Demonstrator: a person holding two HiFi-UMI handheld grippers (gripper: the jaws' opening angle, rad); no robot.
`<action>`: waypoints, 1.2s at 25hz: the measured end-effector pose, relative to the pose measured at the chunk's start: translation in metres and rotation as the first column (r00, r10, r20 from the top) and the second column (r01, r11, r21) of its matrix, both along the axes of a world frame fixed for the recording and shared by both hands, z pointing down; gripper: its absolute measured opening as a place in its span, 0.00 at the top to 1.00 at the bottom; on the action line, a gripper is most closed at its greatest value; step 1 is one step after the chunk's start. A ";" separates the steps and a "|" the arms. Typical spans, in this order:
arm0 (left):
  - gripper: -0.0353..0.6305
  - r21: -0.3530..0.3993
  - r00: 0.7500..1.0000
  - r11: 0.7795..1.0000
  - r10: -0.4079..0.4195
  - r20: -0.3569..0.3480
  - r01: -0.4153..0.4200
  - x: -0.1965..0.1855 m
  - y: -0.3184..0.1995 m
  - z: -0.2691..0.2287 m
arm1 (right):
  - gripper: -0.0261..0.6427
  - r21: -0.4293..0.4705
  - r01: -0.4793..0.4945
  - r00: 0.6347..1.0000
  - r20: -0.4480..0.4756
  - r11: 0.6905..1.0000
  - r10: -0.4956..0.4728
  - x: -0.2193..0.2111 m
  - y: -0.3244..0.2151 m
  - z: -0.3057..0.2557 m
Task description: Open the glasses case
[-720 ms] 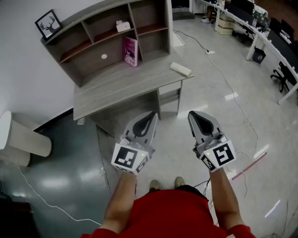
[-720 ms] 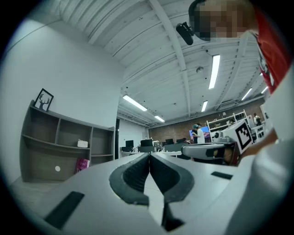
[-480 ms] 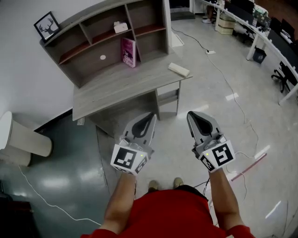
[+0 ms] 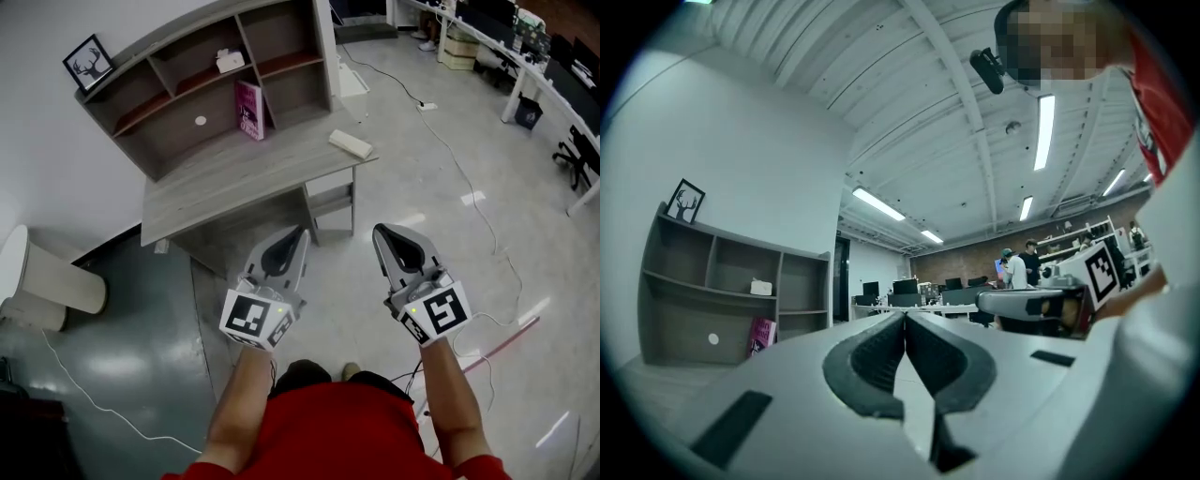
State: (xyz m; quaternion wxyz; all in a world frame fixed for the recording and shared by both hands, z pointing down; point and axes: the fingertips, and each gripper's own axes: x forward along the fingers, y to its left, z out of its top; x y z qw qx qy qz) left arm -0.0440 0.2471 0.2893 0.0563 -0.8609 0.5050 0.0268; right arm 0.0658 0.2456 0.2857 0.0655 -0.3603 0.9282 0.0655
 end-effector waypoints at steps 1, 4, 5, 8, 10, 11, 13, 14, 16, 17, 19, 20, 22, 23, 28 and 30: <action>0.93 0.002 1.000 1.000 -0.002 0.001 0.002 0.001 -0.004 0.003 | 0.95 0.001 0.004 1.000 -0.004 1.000 -0.004 0.002 -0.004 0.001; 0.93 -0.002 1.000 1.000 -0.008 0.009 0.008 0.005 -0.018 0.005 | 0.96 -0.003 0.007 1.000 0.001 1.000 -0.007 0.007 -0.018 0.003; 0.93 -0.003 1.000 1.000 -0.009 0.011 0.009 0.005 -0.024 0.006 | 0.95 -0.006 0.005 1.000 0.003 1.000 -0.005 0.008 -0.024 0.004; 0.93 -0.013 1.000 1.000 -0.017 0.020 0.017 0.002 -0.048 0.005 | 0.95 -0.014 0.000 1.000 0.000 1.000 0.000 0.004 -0.046 0.010; 0.93 -0.012 1.000 1.000 -0.016 0.017 0.016 -0.002 -0.068 0.007 | 0.95 -0.017 -0.004 1.000 -0.009 1.000 0.004 0.000 -0.063 0.015; 0.93 -0.009 1.000 1.000 -0.013 0.012 0.013 -0.005 -0.079 0.009 | 0.95 -0.017 -0.008 1.000 -0.014 1.000 0.007 -0.003 -0.073 0.017; 0.93 -0.010 1.000 1.000 -0.008 0.006 0.008 -0.011 -0.102 0.012 | 0.95 -0.017 -0.020 1.000 -0.022 1.000 0.019 -0.007 -0.094 0.021; 0.93 -0.012 1.000 1.000 -0.003 0.007 0.004 -0.013 -0.115 0.015 | 0.95 -0.017 -0.029 0.999 -0.024 0.999 0.028 -0.009 -0.106 0.023; 0.93 -0.018 1.000 1.000 0.010 0.013 -0.010 -0.019 -0.141 0.023 | 0.95 -0.018 -0.048 0.999 -0.028 0.999 0.047 -0.015 -0.131 0.026; 0.93 -0.019 1.000 1.000 0.021 0.014 -0.020 -0.022 -0.154 0.028 | 0.95 -0.019 -0.056 0.998 -0.031 0.998 0.055 -0.019 -0.143 0.027; 0.93 -0.013 0.999 0.999 0.048 0.012 -0.048 -0.029 -0.182 0.036 | 0.95 -0.015 -0.069 0.997 -0.043 0.998 0.068 -0.027 -0.168 0.029; 0.93 -0.013 0.998 0.998 0.058 0.012 -0.058 -0.032 -0.195 0.038 | 0.95 -0.013 -0.076 0.996 -0.050 0.997 0.076 -0.031 -0.181 0.030; 0.93 -0.028 0.997 0.997 0.077 0.017 -0.076 -0.040 -0.220 0.041 | 0.95 -0.014 -0.095 0.994 -0.060 0.995 0.094 -0.039 -0.207 0.033; 0.93 -0.038 0.996 0.995 0.090 0.019 -0.089 -0.044 -0.233 0.045 | 0.95 -0.018 -0.106 0.992 -0.064 0.994 0.105 -0.043 -0.220 0.035; 0.93 -0.061 0.990 0.989 0.139 0.010 -0.138 -0.065 -0.294 0.059 | 0.95 -0.040 -0.154 0.985 -0.084 0.987 0.150 -0.065 -0.275 0.049; 0.93 -0.066 0.988 0.986 0.156 0.005 -0.156 -0.070 -0.314 0.064 | 0.95 -0.047 -0.171 0.982 -0.096 0.984 0.166 -0.071 -0.293 0.054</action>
